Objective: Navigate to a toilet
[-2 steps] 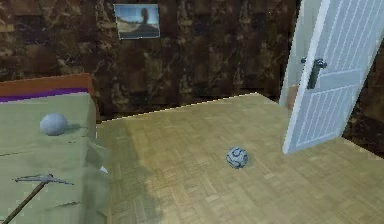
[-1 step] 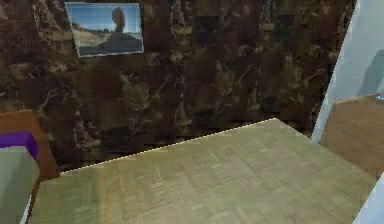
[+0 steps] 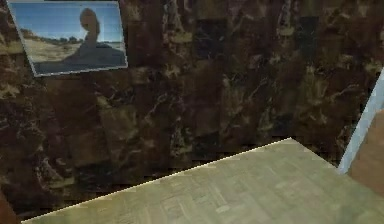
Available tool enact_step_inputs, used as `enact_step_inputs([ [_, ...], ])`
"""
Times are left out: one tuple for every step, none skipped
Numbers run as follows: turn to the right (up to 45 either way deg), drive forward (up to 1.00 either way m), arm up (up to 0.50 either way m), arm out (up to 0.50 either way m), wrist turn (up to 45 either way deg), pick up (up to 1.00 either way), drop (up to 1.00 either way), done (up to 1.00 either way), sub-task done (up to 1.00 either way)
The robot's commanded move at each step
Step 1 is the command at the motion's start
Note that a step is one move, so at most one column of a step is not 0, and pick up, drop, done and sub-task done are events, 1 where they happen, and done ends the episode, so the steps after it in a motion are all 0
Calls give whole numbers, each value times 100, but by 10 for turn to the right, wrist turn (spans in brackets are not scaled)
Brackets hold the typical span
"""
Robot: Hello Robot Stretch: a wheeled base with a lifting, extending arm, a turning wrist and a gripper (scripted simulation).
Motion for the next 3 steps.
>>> enact_step_inputs([
  [90, 0, 0, 0, 0, 0, 0, 0, 0],
  [0, 55, 0, 0, 0, 0, 0, 0, 0],
  [450, 0, 0, 0, 0, 0, 0, 0, 0],
])
